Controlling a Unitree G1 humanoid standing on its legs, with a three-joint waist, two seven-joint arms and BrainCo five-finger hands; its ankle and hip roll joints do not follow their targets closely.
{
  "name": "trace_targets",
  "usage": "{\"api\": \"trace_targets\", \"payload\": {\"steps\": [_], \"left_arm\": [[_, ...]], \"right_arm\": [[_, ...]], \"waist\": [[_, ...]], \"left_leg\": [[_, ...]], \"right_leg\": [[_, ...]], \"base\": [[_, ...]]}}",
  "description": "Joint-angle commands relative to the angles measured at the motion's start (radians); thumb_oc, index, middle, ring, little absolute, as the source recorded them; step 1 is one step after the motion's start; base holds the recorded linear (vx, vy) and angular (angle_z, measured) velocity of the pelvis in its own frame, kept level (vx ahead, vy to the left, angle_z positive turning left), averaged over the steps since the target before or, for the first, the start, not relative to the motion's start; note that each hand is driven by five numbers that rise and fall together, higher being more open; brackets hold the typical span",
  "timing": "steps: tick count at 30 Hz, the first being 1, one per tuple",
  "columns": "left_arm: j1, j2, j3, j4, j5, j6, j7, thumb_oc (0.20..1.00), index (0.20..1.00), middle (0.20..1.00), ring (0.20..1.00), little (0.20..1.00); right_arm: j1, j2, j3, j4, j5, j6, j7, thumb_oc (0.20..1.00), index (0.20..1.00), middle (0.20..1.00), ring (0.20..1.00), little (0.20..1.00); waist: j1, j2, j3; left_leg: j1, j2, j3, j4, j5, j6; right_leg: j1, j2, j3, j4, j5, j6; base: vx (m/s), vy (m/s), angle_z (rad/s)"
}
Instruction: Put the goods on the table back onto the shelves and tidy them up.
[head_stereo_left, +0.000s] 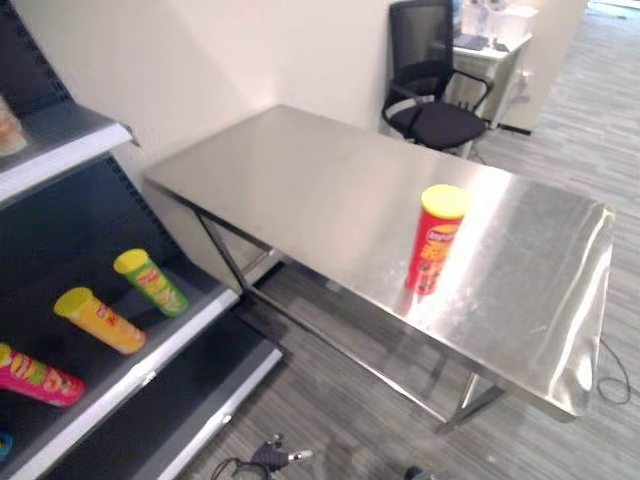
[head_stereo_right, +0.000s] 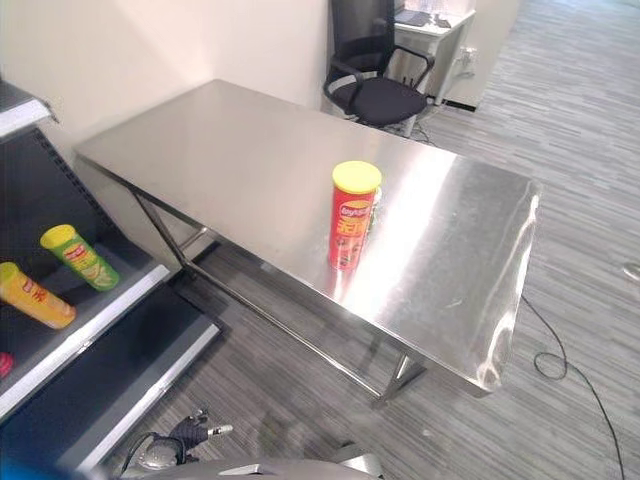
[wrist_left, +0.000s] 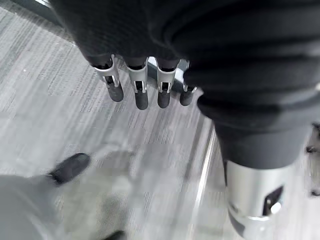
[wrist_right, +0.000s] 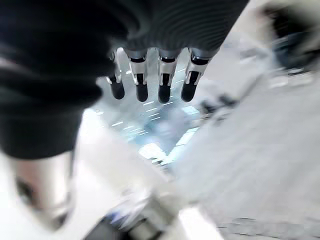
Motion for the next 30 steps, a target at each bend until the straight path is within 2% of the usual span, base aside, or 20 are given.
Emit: {"api": "trace_targets", "payload": {"steps": [1, 2, 6, 15, 22, 30], "left_arm": [[-0.075, 0.039, 0.007, 0.019, 0.03, -0.033, -0.007, 1.0, 1.0, 1.0, 1.0, 1.0], [-0.075, 0.04, 0.008, 0.019, 0.03, -0.033, -0.007, 1.0, 1.0, 1.0, 1.0, 1.0], [-0.06, 0.045, -0.004, -0.009, 0.001, -0.04, -0.023, 1.0, 1.0, 1.0, 1.0, 1.0], [-0.033, 0.037, -0.015, 0.017, -0.011, -0.043, -0.037, 1.0, 1.0, 1.0, 1.0, 1.0], [-0.027, 0.037, -0.005, 0.019, -0.023, -0.052, -0.04, 1.0, 1.0, 1.0, 1.0, 1.0], [-0.022, 0.03, -0.018, 0.011, -0.024, -0.052, -0.037, 1.0, 1.0, 1.0, 1.0, 1.0]], "right_arm": [[-0.187, -0.057, 0.078, 0.018, -0.079, -0.068, 0.017, 1.0, 1.0, 1.0, 1.0, 1.0], [-0.189, -0.057, 0.08, 0.018, -0.079, -0.068, 0.017, 1.0, 1.0, 1.0, 1.0, 1.0], [-0.305, -0.112, 0.237, -0.064, -0.074, -0.086, 0.101, 1.0, 1.0, 1.0, 1.0, 1.0], [-0.397, -0.137, 0.42, -0.077, 0.02, -0.088, 0.225, 1.0, 1.0, 1.0, 1.0, 1.0], [-0.376, -0.155, 0.422, -0.127, 0.12, -0.097, 0.296, 1.0, 1.0, 1.0, 1.0, 1.0], [-0.462, -0.122, 0.483, -0.093, 0.076, -0.095, 0.257, 1.0, 1.0, 1.0, 1.0, 1.0]], "waist": [[0.067, -0.035, 0.029], [0.066, -0.035, 0.028], [0.104, -0.036, 0.024], [0.14, -0.037, 0.024], [0.144, -0.035, 0.02], [0.161, -0.033, 0.016]], "left_leg": [[0.053, 0.048, 0.002, 0.025, -0.113, -0.035], [0.052, 0.048, 0.002, 0.025, -0.113, -0.035], [0.045, 0.057, -0.013, 0.025, -0.103, -0.045], [0.047, 0.062, -0.036, 0.022, -0.098, -0.058], [0.037, 0.066, -0.053, 0.021, -0.09, -0.069], [0.035, 0.066, -0.058, 0.021, -0.091, -0.066]], "right_leg": [[-0.061, -0.088, -0.002, 0.068, -0.029, 0.081], [-0.062, -0.088, -0.003, 0.068, -0.029, 0.081], [-0.044, -0.081, -0.029, 0.063, -0.038, 0.073], [-0.016, -0.079, -0.071, 0.063, -0.05, 0.064], [-0.005, -0.08, -0.102, 0.064, -0.055, 0.062], [0.001, -0.081, -0.111, 0.06, -0.057, 0.059]], "base": [[0.0, -0.019, 0.14], [-0.02, -0.044, 0.18], [-0.02, -0.046, 0.23], [0.0, -0.024, 0.11], [-0.01, -0.02, 0.11], [0.0, -0.002, 0.01]]}}
